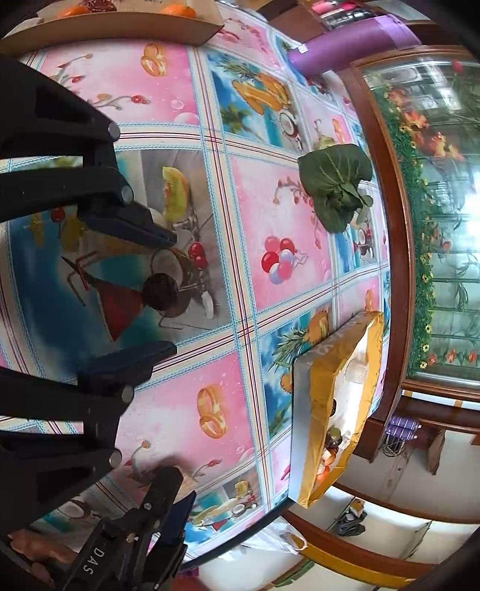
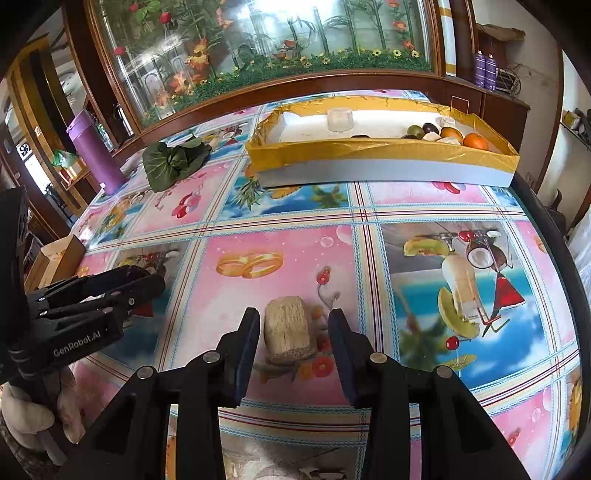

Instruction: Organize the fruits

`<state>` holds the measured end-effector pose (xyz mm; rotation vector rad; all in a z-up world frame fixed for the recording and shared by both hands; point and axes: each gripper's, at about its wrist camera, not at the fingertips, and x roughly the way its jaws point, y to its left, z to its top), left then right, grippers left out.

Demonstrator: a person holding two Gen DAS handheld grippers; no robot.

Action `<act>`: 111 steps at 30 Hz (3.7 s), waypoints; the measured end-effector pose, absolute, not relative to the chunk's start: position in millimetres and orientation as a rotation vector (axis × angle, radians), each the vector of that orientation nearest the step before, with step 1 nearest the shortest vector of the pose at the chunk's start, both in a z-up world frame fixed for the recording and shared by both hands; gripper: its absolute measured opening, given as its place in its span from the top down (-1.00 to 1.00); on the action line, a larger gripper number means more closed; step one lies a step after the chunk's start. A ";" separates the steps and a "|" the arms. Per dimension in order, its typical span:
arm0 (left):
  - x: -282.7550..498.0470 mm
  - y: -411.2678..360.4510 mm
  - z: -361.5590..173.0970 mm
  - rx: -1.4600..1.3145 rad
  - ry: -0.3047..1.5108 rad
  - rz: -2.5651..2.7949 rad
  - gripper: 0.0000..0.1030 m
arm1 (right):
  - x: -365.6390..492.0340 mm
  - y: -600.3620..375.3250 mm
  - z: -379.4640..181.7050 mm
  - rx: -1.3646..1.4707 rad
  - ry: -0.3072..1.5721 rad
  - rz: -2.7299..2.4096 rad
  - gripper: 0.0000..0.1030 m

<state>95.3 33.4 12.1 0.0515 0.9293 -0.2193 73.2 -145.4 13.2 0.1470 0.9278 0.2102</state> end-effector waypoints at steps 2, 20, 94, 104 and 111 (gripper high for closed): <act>93.1 30.4 12.2 0.087 0.917 -0.195 0.60 | 72.8 -144.9 12.7 0.146 0.925 0.204 0.26; 6.9 136.7 75.3 -0.133 0.830 -0.142 0.65 | 43.4 -106.1 41.3 0.061 0.836 0.245 0.41; -172.6 221.6 158.0 -0.049 0.213 0.626 -1.00 | -51.4 80.5 94.2 0.022 0.678 0.529 -0.29; -147.6 185.2 127.8 0.013 0.403 0.613 -1.00 | -71.3 48.9 84.9 0.043 0.660 0.466 -0.51; -130.7 181.5 104.7 -0.008 0.538 0.568 -1.00 | -69.0 41.7 72.5 0.042 0.698 0.448 -0.52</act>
